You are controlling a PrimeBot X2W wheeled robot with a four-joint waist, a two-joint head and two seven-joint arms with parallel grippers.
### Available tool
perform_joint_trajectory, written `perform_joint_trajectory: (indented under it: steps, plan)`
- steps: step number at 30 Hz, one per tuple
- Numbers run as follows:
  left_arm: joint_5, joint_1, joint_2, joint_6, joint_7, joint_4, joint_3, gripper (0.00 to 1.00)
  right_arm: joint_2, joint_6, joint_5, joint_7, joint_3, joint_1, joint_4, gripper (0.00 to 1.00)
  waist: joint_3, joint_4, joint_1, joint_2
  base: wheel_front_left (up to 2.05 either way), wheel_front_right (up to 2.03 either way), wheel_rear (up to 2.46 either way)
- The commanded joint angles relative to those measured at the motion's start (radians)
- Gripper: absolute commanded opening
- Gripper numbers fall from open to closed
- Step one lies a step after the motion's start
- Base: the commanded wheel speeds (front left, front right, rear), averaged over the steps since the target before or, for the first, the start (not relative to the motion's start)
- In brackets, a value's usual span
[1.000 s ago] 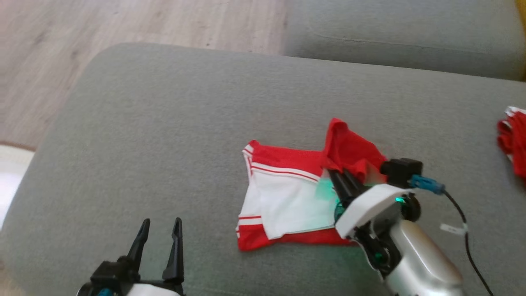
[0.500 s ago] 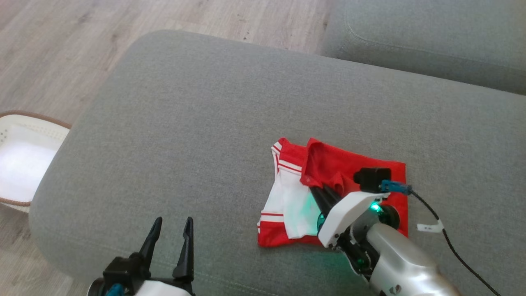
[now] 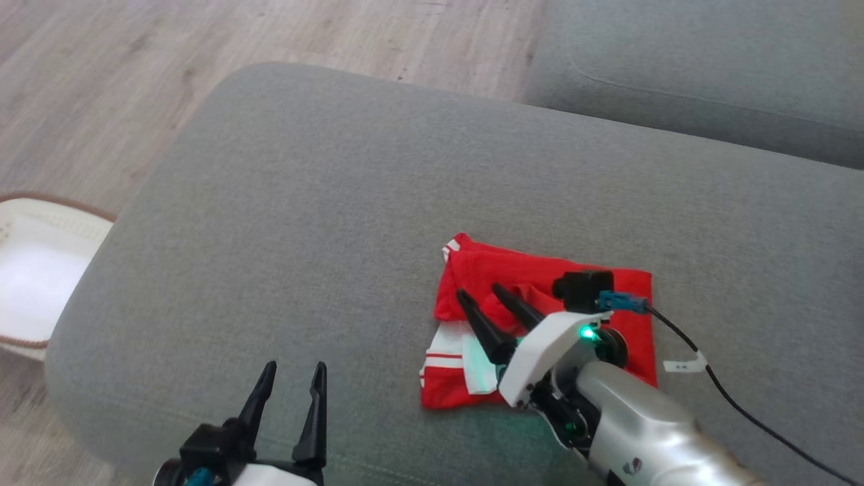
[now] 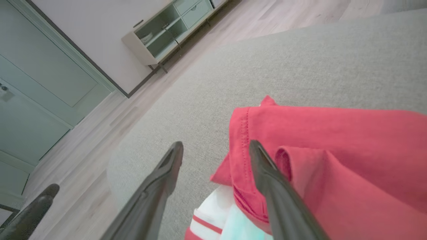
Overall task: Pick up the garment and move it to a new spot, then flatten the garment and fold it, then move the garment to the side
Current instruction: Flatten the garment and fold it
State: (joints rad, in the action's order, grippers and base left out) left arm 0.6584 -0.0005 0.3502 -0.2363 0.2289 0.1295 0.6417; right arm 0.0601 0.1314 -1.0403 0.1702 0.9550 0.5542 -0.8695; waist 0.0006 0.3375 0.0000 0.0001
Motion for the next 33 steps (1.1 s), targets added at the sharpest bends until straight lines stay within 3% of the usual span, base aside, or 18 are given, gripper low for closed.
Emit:
perform_joint_trajectory:
  steps: [1, 6, 11, 20, 21, 22, 23, 25, 26, 33]
  plan:
    - [-0.001, -0.047, 0.008, 0.002, 0.004, -0.022, -0.038, 1.00, -0.010, -0.001, -0.012, 0.023, 0.015, 0.046, 0.032, 1.00, -0.004, -0.014, 0.0000, -0.0001, 0.00, 0.00, 0.00]
    - [0.002, -0.036, 0.004, -0.003, 0.009, -0.025, -0.040, 1.00, -0.010, -0.001, -0.025, 0.063, 0.037, 0.075, 0.059, 1.00, -0.014, -0.052, 0.0000, -0.0001, 0.00, 0.00, 0.00]
    - [0.003, -0.029, 0.004, -0.007, 0.012, -0.031, -0.043, 1.00, -0.010, -0.001, 0.032, 0.089, -0.020, 0.115, 0.030, 1.00, -0.021, -0.087, 0.0000, -0.0001, 0.00, 0.00, 0.00]
    - [0.002, -0.019, 0.003, -0.017, 0.017, -0.043, -0.048, 1.00, -0.010, -0.001, 0.360, 0.091, -0.353, 0.107, -0.054, 1.00, -0.019, -0.125, 0.0000, -0.0001, 0.00, 0.00, 0.00]
    - [0.002, -0.019, 0.003, -0.017, 0.017, -0.043, -0.049, 1.00, -0.010, -0.001, 0.402, 0.091, -0.380, 0.100, -0.067, 0.95, -0.018, -0.126, 0.0000, -0.0001, 0.00, 0.00, 0.00]
    - [0.002, -0.020, 0.003, -0.016, 0.018, -0.044, -0.048, 1.00, -0.010, -0.001, 0.441, 0.091, -0.403, 0.094, -0.080, 0.80, -0.016, -0.126, 0.0000, -0.0001, 0.00, 0.00, 0.00]
    - [0.002, -0.021, 0.002, -0.016, 0.018, -0.044, -0.048, 1.00, -0.010, -0.001, 0.475, 0.091, -0.420, 0.087, -0.093, 0.50, -0.014, -0.125, 0.0000, -0.0001, 0.00, 0.00, 0.00]
    - [0.001, -0.023, 0.002, -0.015, 0.018, -0.044, -0.047, 1.00, -0.008, -0.001, 0.540, 0.091, -0.436, 0.078, -0.123, 0.11, -0.008, -0.121, 0.0000, -0.0001, 0.00, 0.00, 0.00]
    - [0.001, -0.025, 0.002, -0.015, 0.018, -0.043, -0.047, 1.00, -0.008, -0.001, 0.566, 0.090, -0.437, 0.073, -0.136, 0.00, -0.005, -0.119, 0.0000, -0.0001, 0.00, 0.00, 0.00]
    - [0.000, -0.037, 0.002, -0.014, 0.019, -0.039, -0.048, 1.00, -0.009, -0.001, 0.664, 0.014, -0.356, 0.027, -0.166, 0.00, 0.022, -0.090, 0.0000, -0.0001, 0.00, 0.00, 0.00]
